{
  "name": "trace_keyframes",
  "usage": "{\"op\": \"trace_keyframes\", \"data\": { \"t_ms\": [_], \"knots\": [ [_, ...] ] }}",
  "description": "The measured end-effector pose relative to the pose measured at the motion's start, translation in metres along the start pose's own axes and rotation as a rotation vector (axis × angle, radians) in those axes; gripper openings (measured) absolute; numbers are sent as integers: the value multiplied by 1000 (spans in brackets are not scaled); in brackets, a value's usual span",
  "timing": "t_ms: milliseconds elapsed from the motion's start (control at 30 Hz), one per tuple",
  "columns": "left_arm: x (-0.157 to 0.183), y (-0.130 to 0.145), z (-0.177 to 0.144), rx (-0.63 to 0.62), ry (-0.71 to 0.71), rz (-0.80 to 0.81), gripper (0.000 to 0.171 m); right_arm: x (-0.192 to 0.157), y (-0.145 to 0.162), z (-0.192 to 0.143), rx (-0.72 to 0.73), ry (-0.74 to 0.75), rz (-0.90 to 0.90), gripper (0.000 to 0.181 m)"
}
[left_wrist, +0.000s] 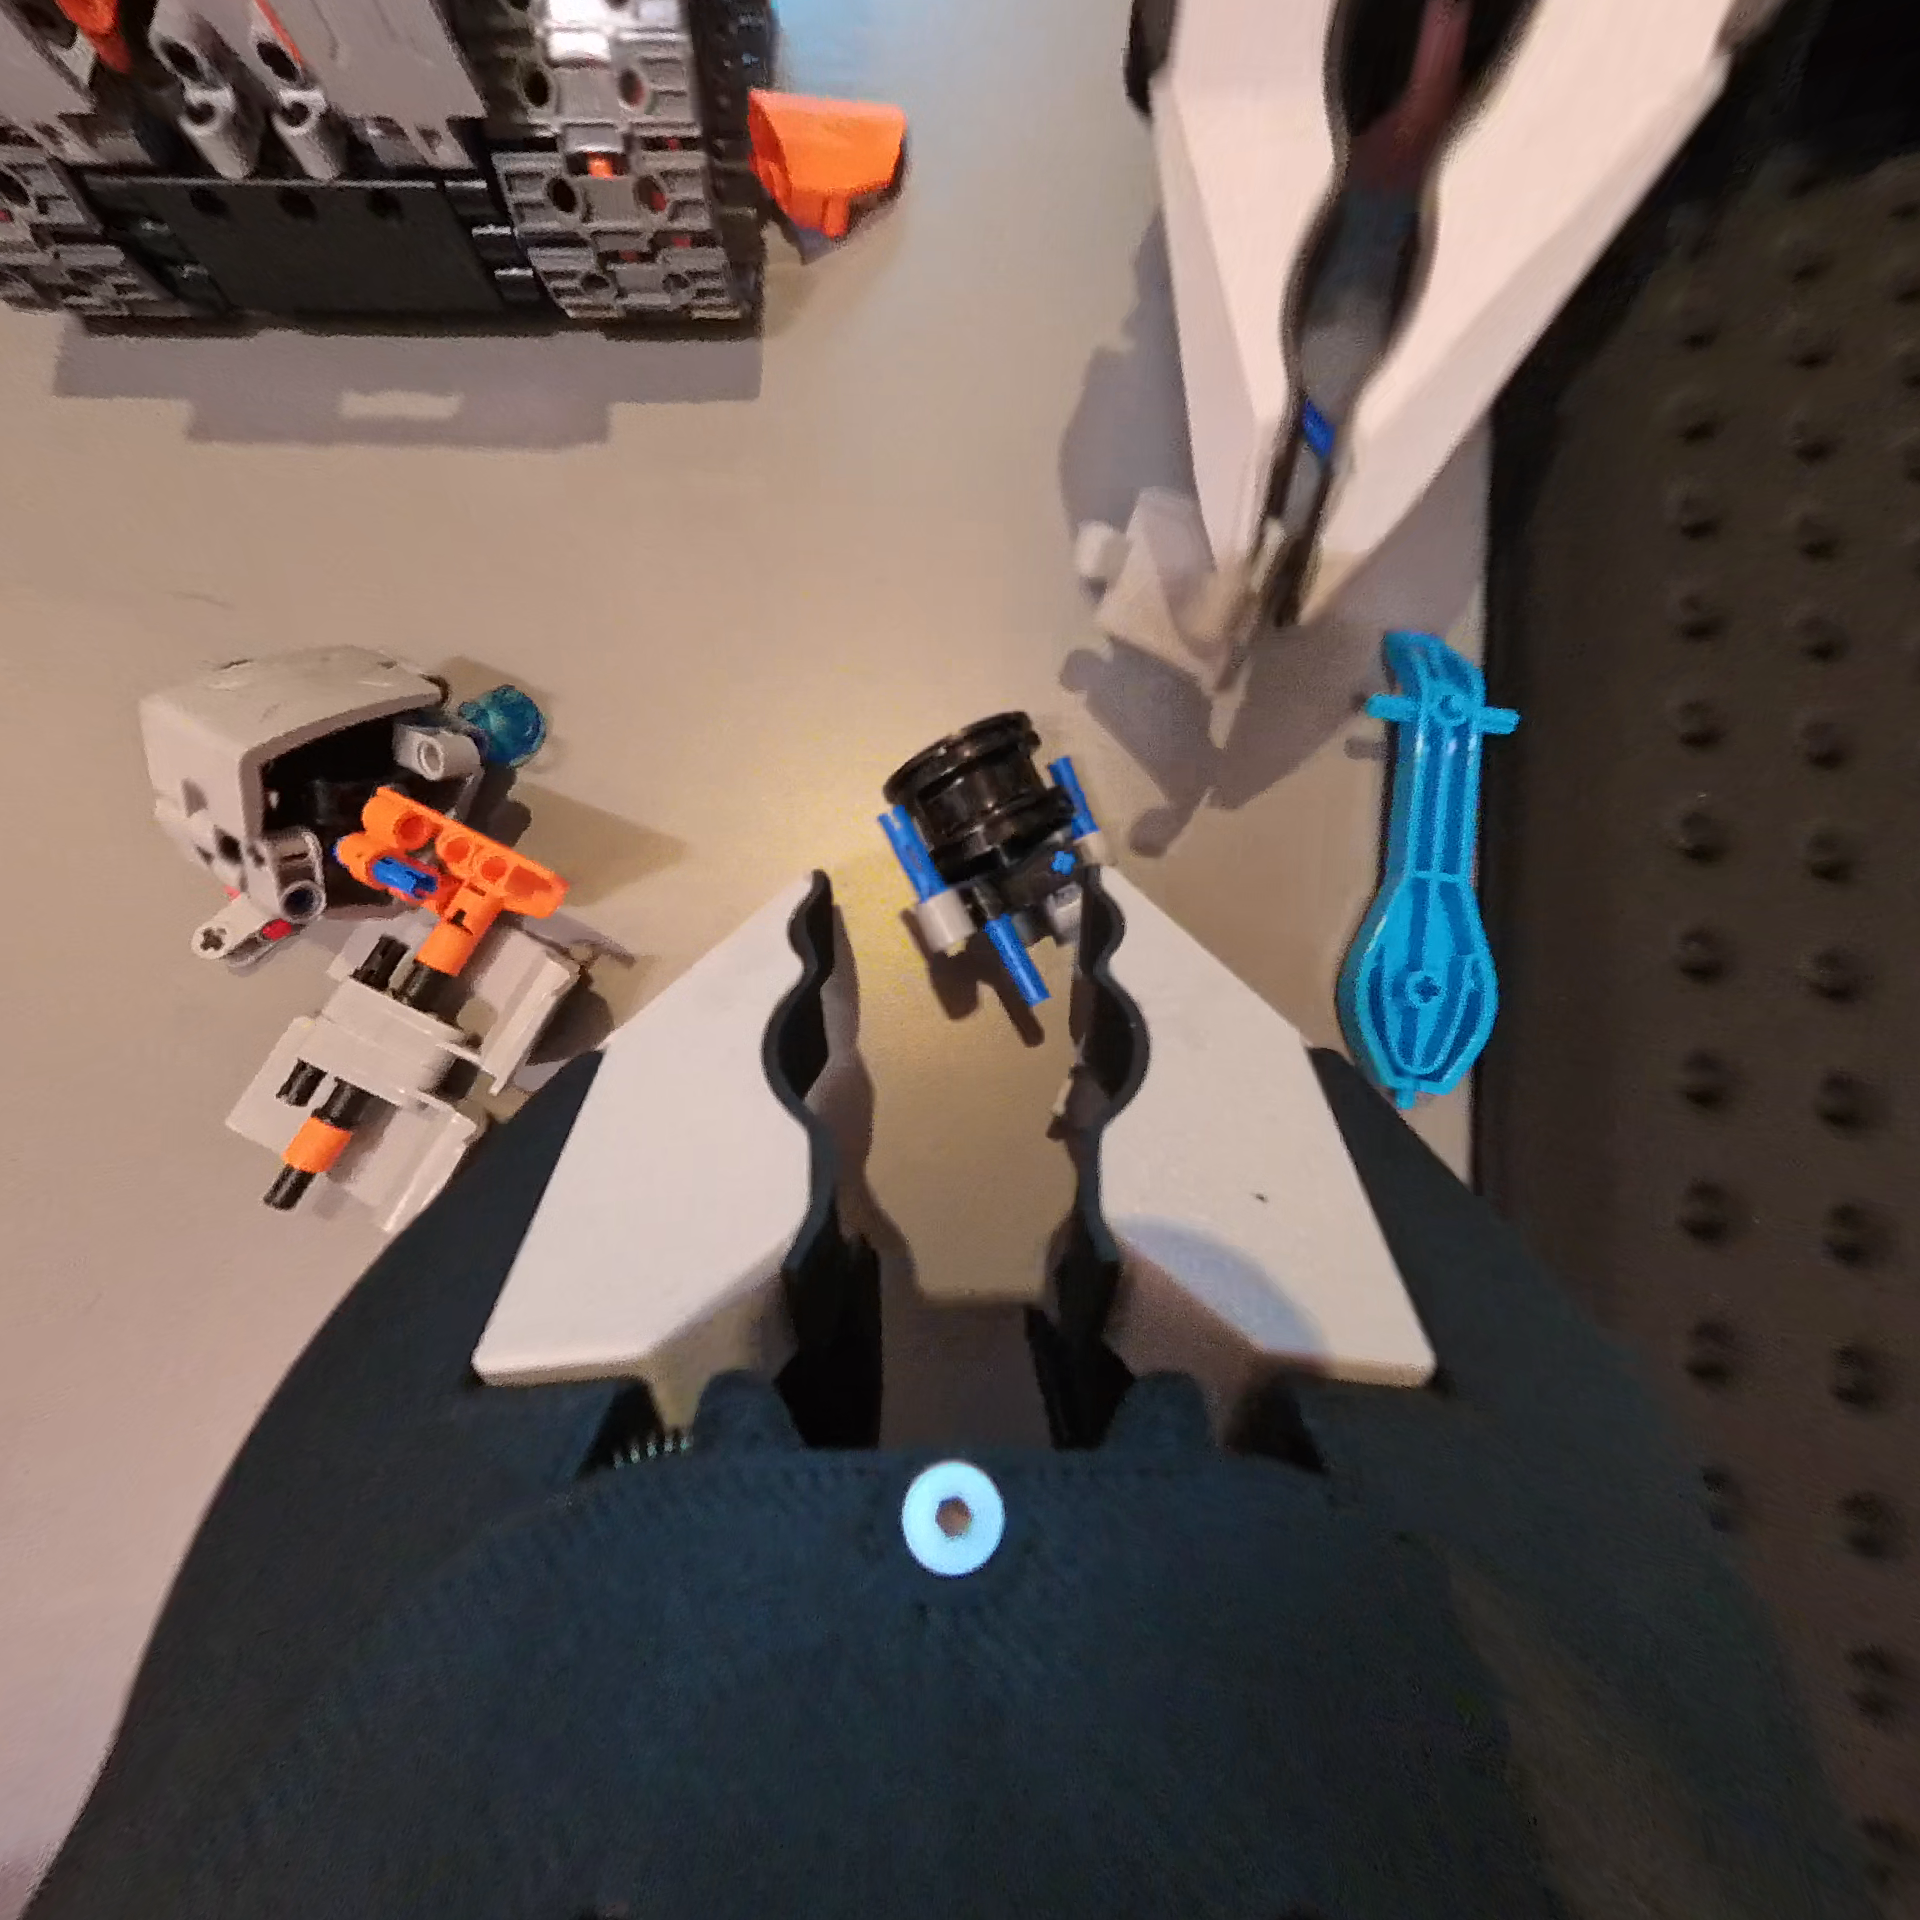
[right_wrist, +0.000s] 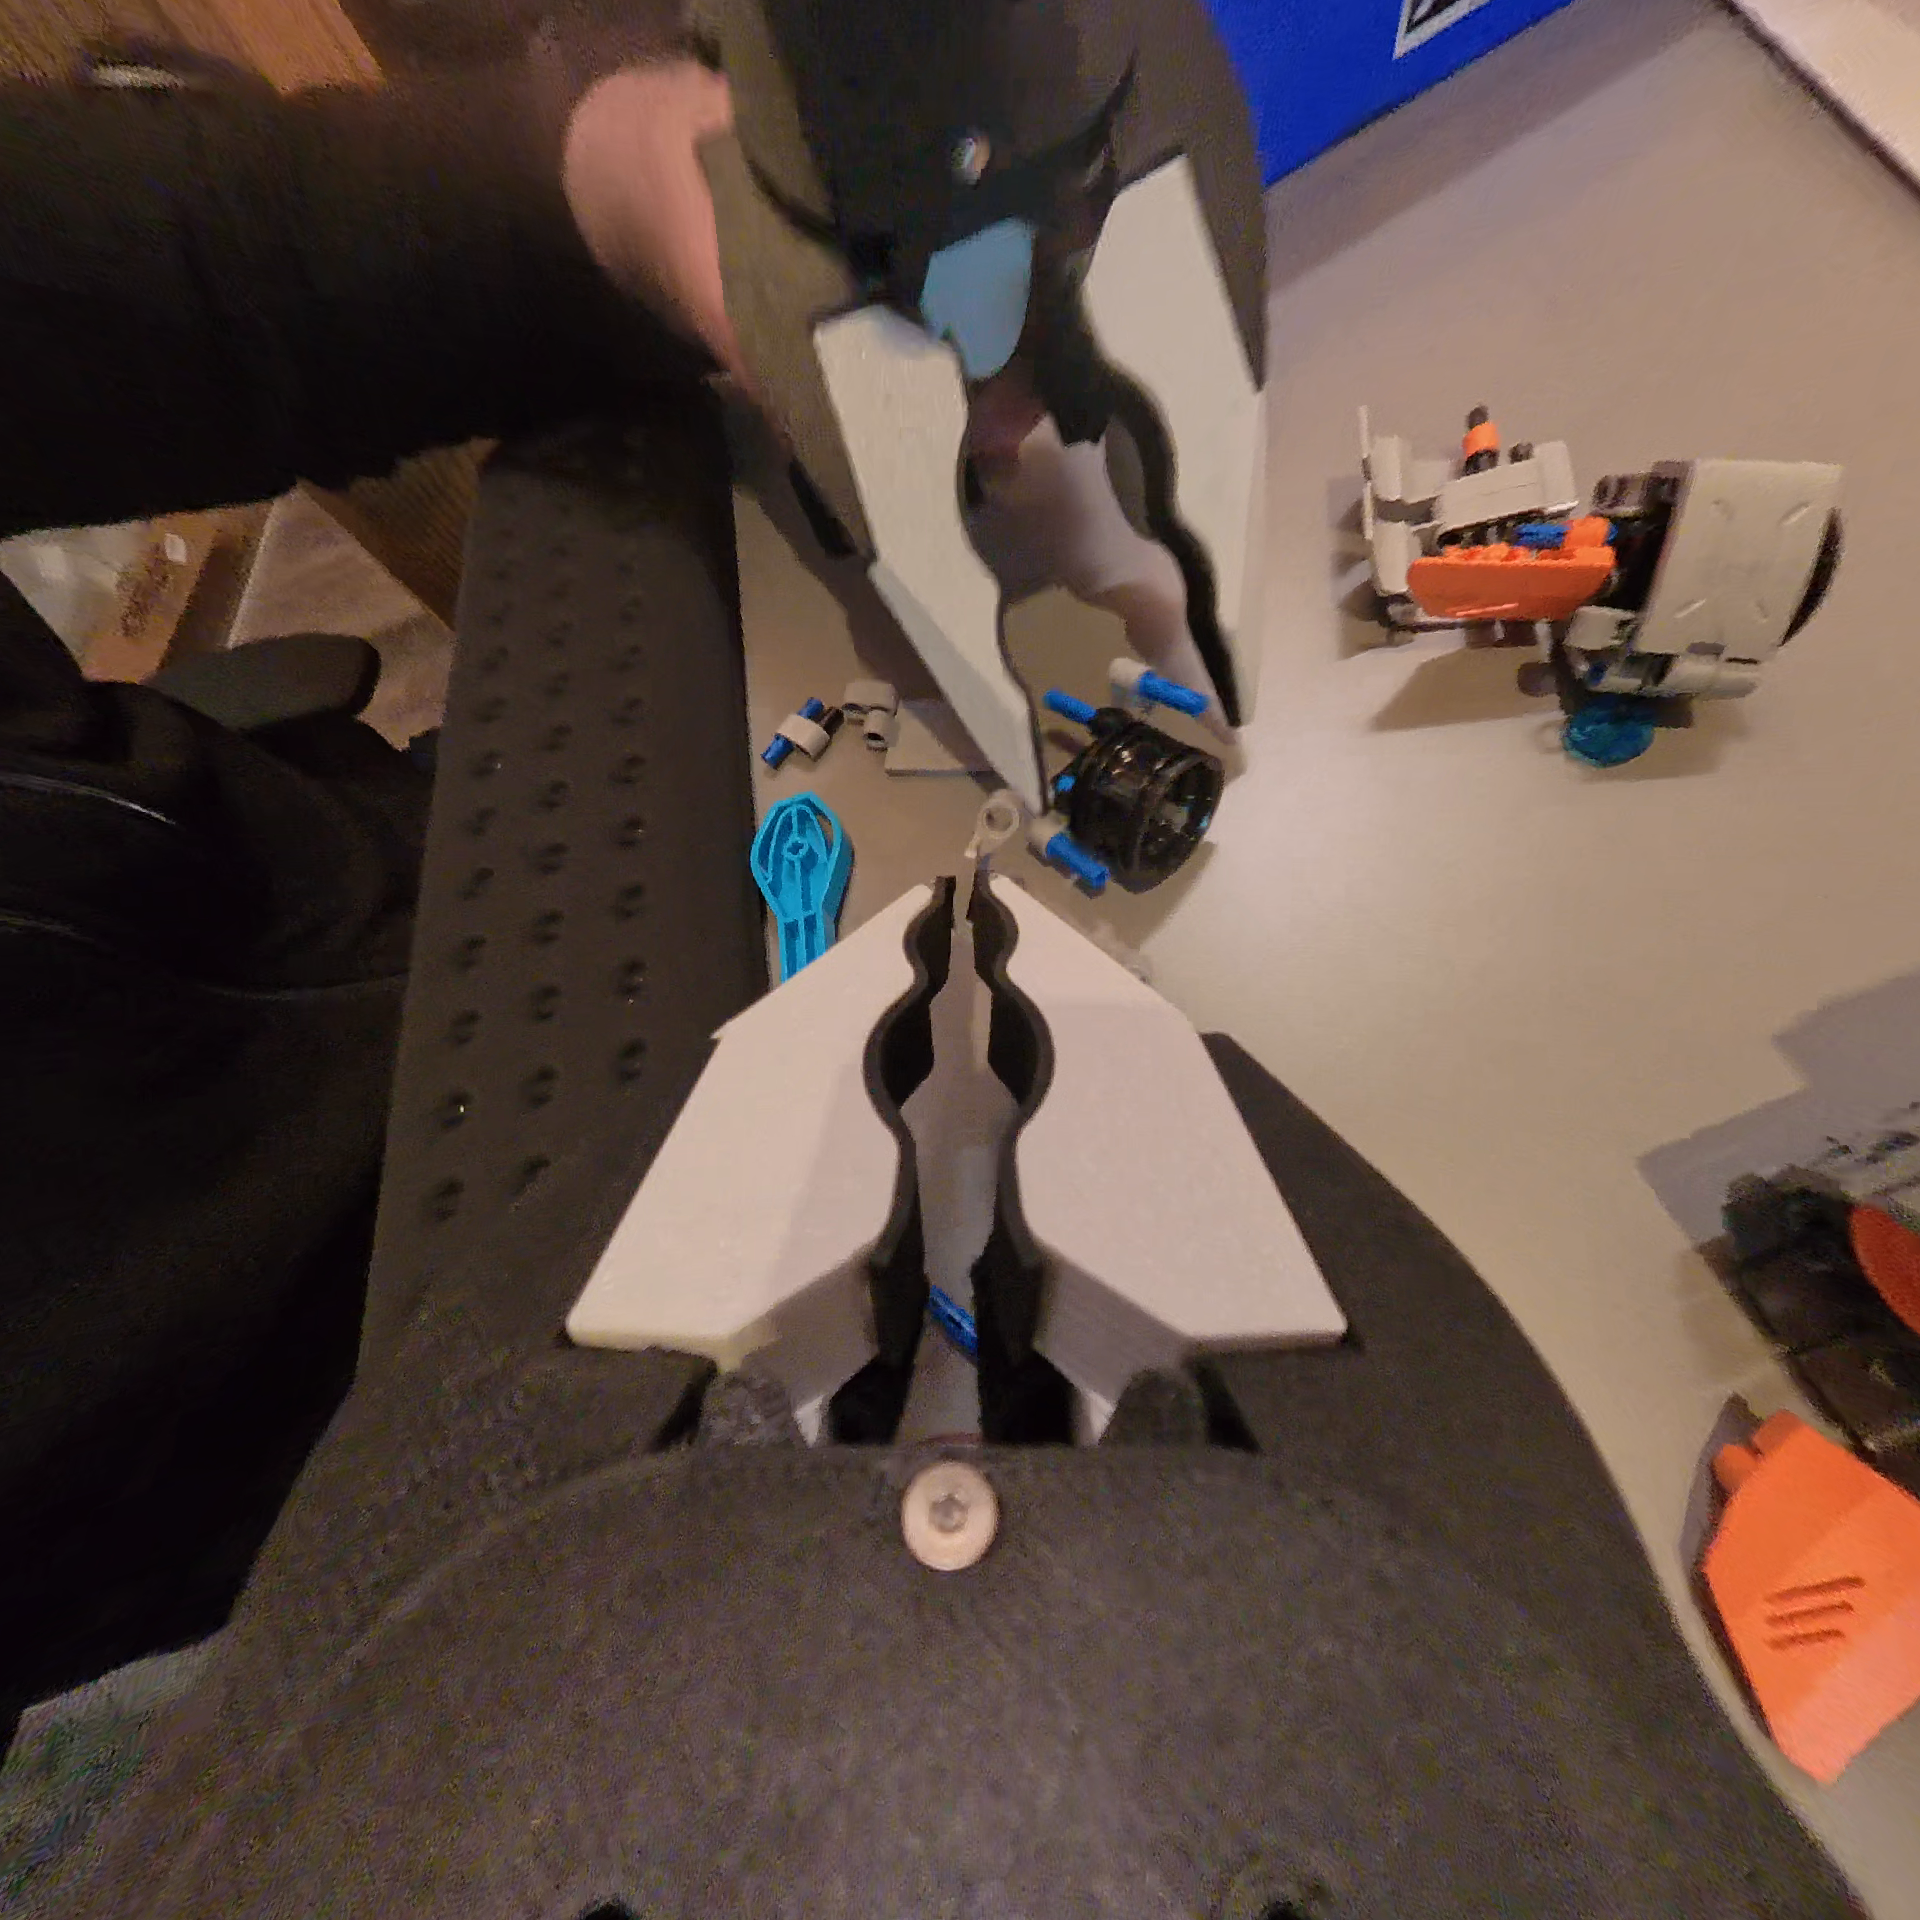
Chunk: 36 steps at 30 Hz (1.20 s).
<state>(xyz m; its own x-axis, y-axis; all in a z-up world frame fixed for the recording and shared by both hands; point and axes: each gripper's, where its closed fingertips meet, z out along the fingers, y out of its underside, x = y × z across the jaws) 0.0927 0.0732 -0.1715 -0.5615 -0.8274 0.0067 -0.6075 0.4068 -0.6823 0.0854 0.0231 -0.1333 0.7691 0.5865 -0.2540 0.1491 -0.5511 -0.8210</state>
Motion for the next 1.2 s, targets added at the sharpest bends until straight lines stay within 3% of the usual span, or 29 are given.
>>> {"op": "trace_keyframes", "data": {
  "t_ms": [100,233,467,733,900,1200],
  "knots": [
    [4,1,5,-43,-63,87,44,2,-7,-2,33,3,16,1],
    [14,-4,10,-58,-83,180,33,7,8,12,-65,33,-3,1],
    [17,-10,4,19,-25,137,38,12,18,20,-123,48,3,1],
    [13,-17,-5,95,2,49,17,13,20,22,-126,45,9,2],
    [9,-15,-6,89,-47,54,14,13,20,23,-122,43,16,2],
    [9,-22,-13,94,-306,424,12,2,-5,8,56,-90,132,0]
  ]
}}
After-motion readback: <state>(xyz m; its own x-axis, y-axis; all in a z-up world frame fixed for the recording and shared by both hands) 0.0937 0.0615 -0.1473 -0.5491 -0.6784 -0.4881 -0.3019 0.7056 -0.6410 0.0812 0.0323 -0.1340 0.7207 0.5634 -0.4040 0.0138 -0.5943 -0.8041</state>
